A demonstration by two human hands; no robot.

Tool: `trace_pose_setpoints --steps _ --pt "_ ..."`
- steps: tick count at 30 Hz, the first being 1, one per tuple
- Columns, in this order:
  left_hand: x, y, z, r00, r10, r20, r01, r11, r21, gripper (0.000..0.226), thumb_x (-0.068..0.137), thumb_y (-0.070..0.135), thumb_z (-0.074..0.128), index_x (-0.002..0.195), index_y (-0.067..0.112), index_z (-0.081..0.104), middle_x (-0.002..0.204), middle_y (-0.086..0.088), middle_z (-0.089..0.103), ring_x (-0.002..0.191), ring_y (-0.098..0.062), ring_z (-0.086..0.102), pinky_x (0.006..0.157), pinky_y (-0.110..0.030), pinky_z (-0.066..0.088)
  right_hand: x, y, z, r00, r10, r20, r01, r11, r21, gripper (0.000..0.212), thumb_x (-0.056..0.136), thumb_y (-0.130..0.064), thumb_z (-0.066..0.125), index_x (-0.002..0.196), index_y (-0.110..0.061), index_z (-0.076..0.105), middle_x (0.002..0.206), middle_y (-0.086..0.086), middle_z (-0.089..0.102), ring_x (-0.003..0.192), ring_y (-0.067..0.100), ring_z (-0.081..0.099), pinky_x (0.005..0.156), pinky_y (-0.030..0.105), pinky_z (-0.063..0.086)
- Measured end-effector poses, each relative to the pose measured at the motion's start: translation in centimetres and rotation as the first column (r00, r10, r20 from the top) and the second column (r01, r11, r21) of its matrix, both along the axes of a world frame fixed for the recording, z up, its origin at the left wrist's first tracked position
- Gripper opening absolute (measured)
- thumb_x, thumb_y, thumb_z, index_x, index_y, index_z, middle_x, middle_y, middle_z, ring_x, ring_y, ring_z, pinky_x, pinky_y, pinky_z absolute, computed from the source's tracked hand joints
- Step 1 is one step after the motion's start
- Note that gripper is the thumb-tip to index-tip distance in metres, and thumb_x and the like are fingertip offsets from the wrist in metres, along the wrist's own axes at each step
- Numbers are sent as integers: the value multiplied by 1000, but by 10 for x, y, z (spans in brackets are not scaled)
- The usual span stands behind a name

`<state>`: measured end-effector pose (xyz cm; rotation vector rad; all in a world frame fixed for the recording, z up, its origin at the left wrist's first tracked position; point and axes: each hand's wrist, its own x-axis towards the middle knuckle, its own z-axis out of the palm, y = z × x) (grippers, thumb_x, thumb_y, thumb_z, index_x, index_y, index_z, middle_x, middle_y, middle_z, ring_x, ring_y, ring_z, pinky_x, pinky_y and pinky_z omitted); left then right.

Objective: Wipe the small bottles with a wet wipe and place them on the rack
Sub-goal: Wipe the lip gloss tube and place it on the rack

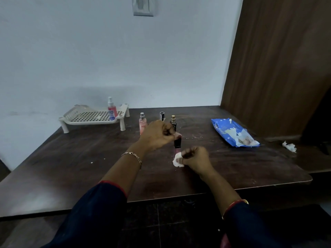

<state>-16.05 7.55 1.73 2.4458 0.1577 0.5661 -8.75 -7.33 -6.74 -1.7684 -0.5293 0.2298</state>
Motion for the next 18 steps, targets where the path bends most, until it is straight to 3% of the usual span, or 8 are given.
trace_pose_setpoints --steps 4,6,8,10,14,15,18 --pt "3 4 -1 998 -54 -22 52 993 -105 19 76 25 75 62 25 62 72 0 70 71 -17 66 81 -40 55 0 1 10 998 -33 53 32 999 4 20 63 0 83 78 2 69 79 18 72 69 24 69 65 35 58" --pt "4 5 0 994 -108 -34 98 969 -225 15 76 16 76 70 25 65 78 4 73 77 -14 68 81 -39 55 -2 0 12 997 -64 48 62 997 47 18 63 -1 83 73 -3 68 75 13 72 62 18 68 59 27 57" --pt "3 6 2 984 -176 -38 151 920 -362 16 76 7 75 78 21 66 79 10 74 79 -5 70 71 -21 55 -6 -2 13 998 -50 32 47 996 73 18 64 0 83 72 -4 67 75 14 71 61 17 66 57 25 56" --pt "1 7 3 977 -211 -35 170 868 -465 18 77 0 71 78 17 65 71 13 73 72 3 68 66 -9 50 -9 -3 14 1000 -18 -2 18 996 92 18 65 2 81 77 2 68 80 19 72 71 27 69 66 36 58" --pt "1 3 0 995 -98 -25 69 839 -540 10 78 14 74 70 15 67 78 -3 71 79 -9 64 81 -20 47 -11 -3 15 1000 25 7 -26 995 97 22 67 4 79 84 11 67 85 24 71 80 35 69 74 44 57" --pt "0 1 -1 997 -71 -22 47 834 -549 11 78 17 74 69 15 67 77 -5 69 77 -11 62 80 -22 45 -13 -2 15 999 45 12 -46 994 101 22 67 5 79 84 13 67 85 25 71 80 36 69 74 45 57" --pt "-2 -8 -3 1000 -19 16 25 769 -639 6 77 9 73 75 11 68 69 2 67 62 -3 61 63 -12 47 -17 2 15 997 73 14 -74 990 118 22 67 5 79 83 14 66 85 26 70 78 33 68 74 42 57"
